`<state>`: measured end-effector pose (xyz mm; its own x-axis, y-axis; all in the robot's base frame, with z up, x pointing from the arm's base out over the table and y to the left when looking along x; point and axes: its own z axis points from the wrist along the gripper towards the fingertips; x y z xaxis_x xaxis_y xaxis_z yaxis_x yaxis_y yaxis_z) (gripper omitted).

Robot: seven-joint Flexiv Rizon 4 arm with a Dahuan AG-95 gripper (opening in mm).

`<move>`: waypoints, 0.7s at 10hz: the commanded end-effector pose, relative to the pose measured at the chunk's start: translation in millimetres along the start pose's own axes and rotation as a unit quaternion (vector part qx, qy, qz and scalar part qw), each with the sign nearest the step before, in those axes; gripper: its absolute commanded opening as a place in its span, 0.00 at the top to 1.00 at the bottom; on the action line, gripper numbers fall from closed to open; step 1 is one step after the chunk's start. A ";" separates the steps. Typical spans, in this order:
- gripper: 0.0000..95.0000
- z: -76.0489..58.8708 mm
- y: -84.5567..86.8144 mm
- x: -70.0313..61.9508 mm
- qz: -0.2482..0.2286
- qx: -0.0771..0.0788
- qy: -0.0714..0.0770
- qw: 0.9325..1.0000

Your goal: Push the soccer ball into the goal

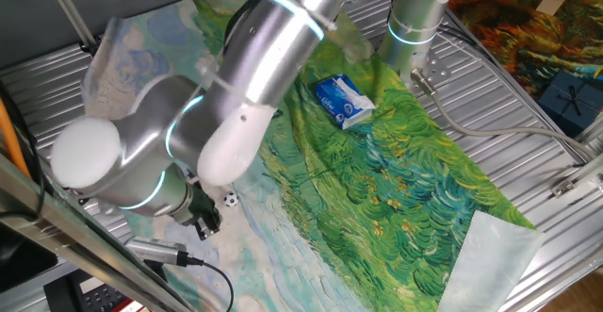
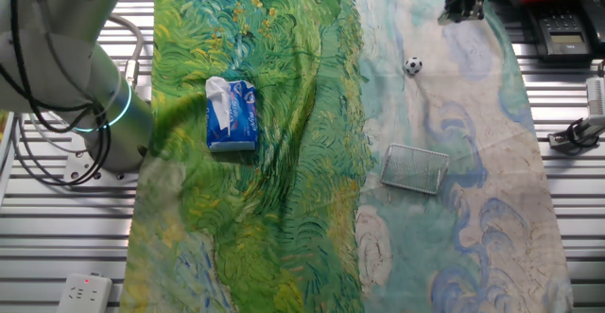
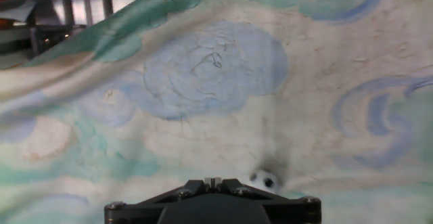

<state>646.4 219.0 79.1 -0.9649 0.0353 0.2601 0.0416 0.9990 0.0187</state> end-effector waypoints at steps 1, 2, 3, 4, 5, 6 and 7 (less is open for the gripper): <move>1.00 24.0 4.8 -7.0 -0.015 -0.016 -0.109 0.994; 1.00 30.8 5.5 -8.9 -0.016 -0.020 -0.109 0.994; 1.00 37.7 7.1 -9.0 -0.015 -0.030 -0.106 0.994; 1.00 42.9 9.3 -7.4 -0.014 -0.037 -0.104 0.994; 1.00 50.6 11.0 -4.7 -0.015 -0.037 -0.103 0.994; 1.00 54.6 10.7 -3.3 -0.017 -0.037 -0.103 0.994; 1.00 59.5 10.7 -0.2 -0.017 -0.037 -0.104 0.994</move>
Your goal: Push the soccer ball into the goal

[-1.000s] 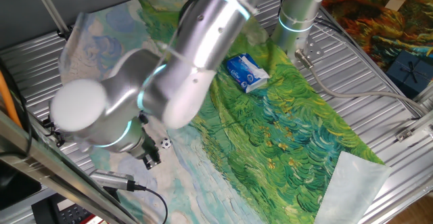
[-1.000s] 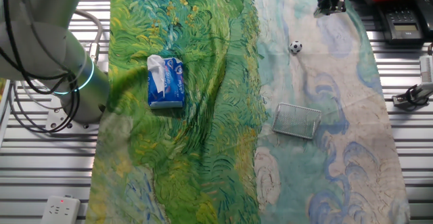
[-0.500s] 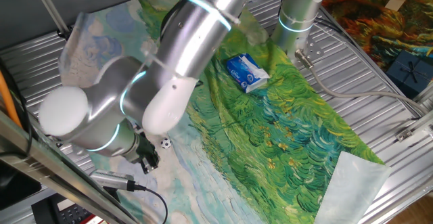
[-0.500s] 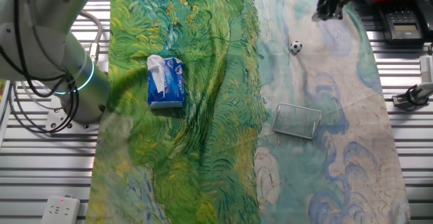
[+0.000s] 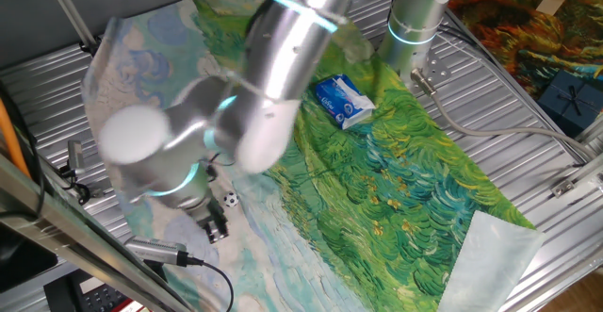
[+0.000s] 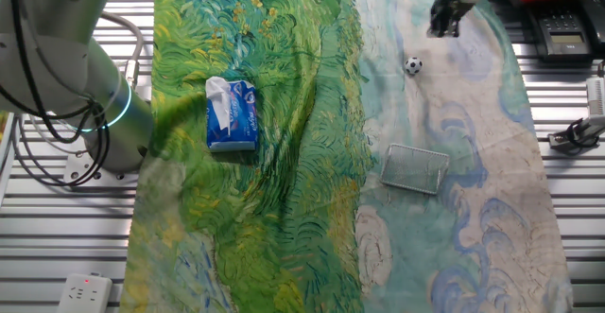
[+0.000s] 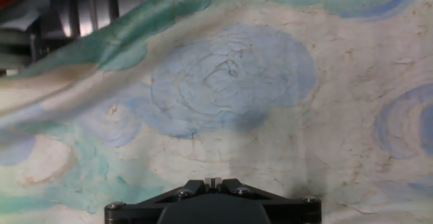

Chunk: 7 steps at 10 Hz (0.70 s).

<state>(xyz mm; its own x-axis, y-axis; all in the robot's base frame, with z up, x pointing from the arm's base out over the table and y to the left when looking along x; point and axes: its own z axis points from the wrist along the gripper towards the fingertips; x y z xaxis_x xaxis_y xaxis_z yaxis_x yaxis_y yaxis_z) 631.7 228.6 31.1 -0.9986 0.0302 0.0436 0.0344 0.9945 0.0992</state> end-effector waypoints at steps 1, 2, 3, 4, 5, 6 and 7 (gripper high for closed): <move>1.00 12.5 1.6 2.2 -0.008 0.001 0.005 1.000; 1.00 14.5 1.4 3.5 -0.009 0.000 0.006 1.000; 1.00 15.3 1.4 4.6 -0.008 -0.002 0.008 1.000; 1.00 15.9 1.5 6.5 -0.008 -0.005 0.014 1.000; 1.00 14.9 -0.2 7.7 -0.007 -0.016 0.020 1.000; 1.00 10.1 -2.2 9.4 -0.005 -0.022 0.026 0.999; 1.00 7.1 -3.3 10.3 -0.007 -0.017 0.030 0.999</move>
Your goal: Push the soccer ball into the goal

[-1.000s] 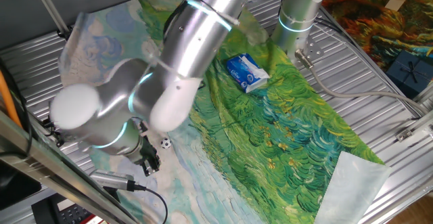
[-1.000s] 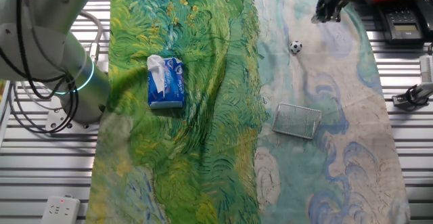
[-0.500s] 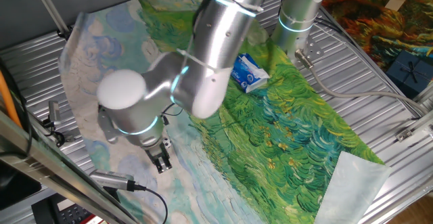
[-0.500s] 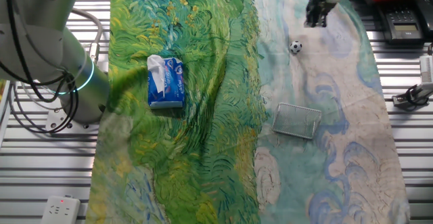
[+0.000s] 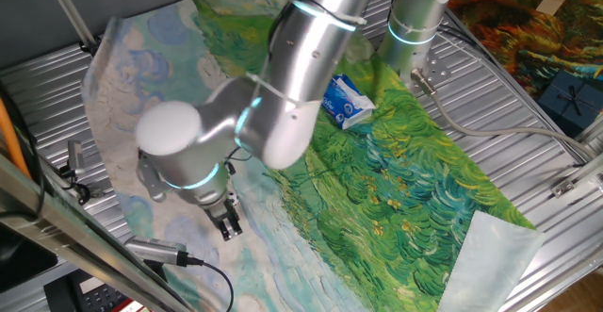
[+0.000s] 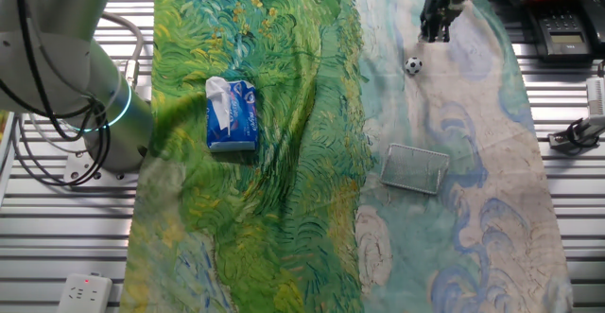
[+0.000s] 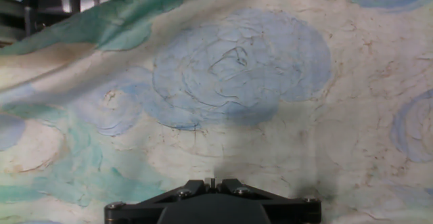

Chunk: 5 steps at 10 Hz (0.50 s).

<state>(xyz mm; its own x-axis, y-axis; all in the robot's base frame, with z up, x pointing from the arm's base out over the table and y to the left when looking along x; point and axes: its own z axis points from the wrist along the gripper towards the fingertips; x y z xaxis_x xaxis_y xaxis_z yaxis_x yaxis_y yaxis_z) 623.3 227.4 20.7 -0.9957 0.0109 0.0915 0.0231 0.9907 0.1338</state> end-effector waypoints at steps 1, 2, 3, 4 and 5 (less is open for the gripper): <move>1.00 -5.4 -2.6 4.1 0.000 0.002 0.007 1.000; 1.00 -5.5 -2.7 4.3 0.001 0.003 0.008 1.000; 1.00 -5.5 -2.8 4.5 0.001 0.004 0.011 1.000; 1.00 -5.5 -2.9 4.8 0.000 0.003 0.013 1.000; 1.00 -5.6 -3.2 5.0 0.000 0.001 0.017 1.000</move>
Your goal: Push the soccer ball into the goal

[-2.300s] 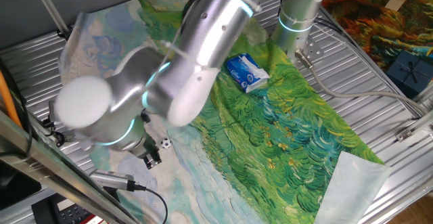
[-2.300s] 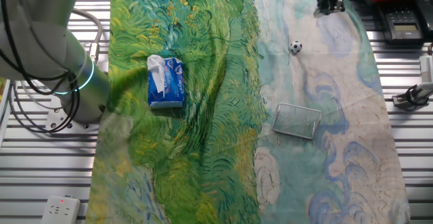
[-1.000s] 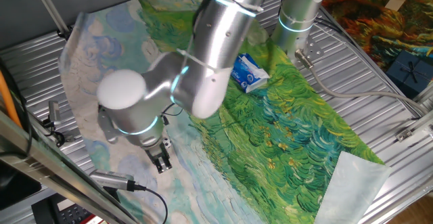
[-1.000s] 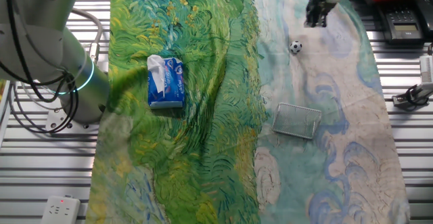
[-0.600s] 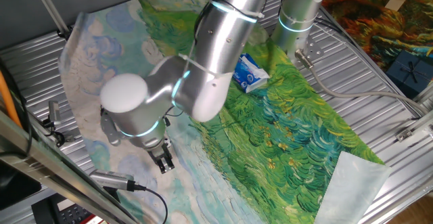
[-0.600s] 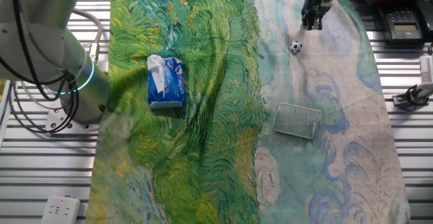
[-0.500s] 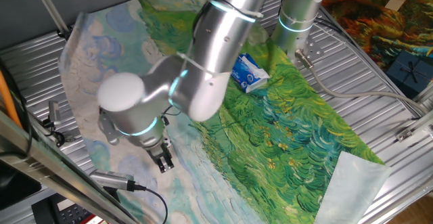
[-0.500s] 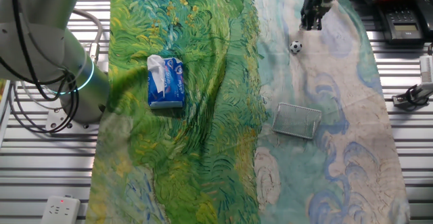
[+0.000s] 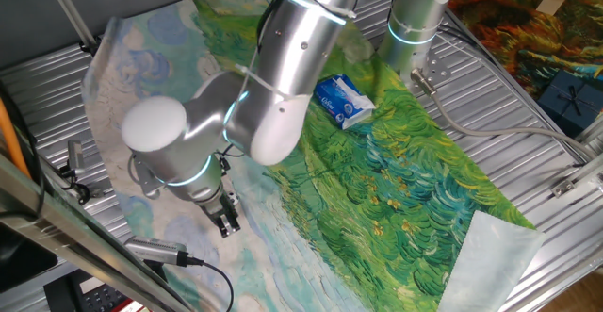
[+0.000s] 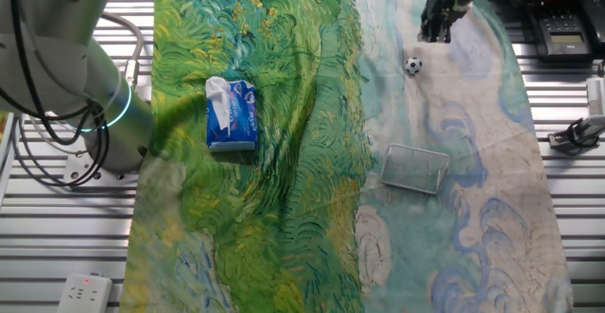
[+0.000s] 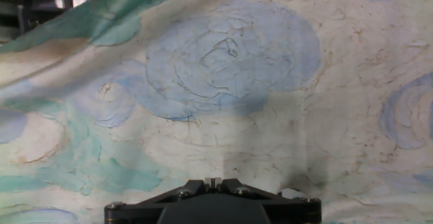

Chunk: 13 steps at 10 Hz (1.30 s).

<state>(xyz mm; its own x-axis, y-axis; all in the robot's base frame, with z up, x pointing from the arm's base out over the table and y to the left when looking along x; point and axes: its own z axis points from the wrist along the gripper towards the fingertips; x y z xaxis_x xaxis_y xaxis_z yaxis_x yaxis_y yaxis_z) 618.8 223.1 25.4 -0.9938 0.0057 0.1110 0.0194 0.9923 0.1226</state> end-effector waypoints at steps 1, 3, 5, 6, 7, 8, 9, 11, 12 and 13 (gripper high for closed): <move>1.00 -0.9 0.0 0.5 0.002 -0.004 0.012 1.000; 1.00 2.2 -32.4 17.6 -0.016 0.003 0.027 1.000; 1.00 10.4 -75.1 39.2 -0.054 0.000 0.023 0.998; 1.00 2.7 -102.9 42.3 -0.086 0.004 0.027 0.996; 1.00 -21.1 -129.6 31.4 -0.124 0.019 0.049 0.991; 1.00 -42.2 -135.6 17.1 -0.132 0.046 0.069 0.988; 1.00 -58.8 -136.7 1.6 -0.145 0.050 0.080 0.985; 1.00 -56.3 -135.4 -2.1 -0.133 0.031 0.065 0.989; 1.00 -50.1 -132.0 -5.3 -0.112 -0.011 0.041 0.993; 1.00 -42.2 -127.2 -6.6 -0.104 -0.018 0.019 0.994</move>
<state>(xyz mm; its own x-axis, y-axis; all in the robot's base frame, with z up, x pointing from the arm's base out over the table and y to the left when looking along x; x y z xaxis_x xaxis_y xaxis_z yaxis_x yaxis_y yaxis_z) 626.9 91.7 52.5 -0.9216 -0.3150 0.2268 -0.2999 0.9488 0.0993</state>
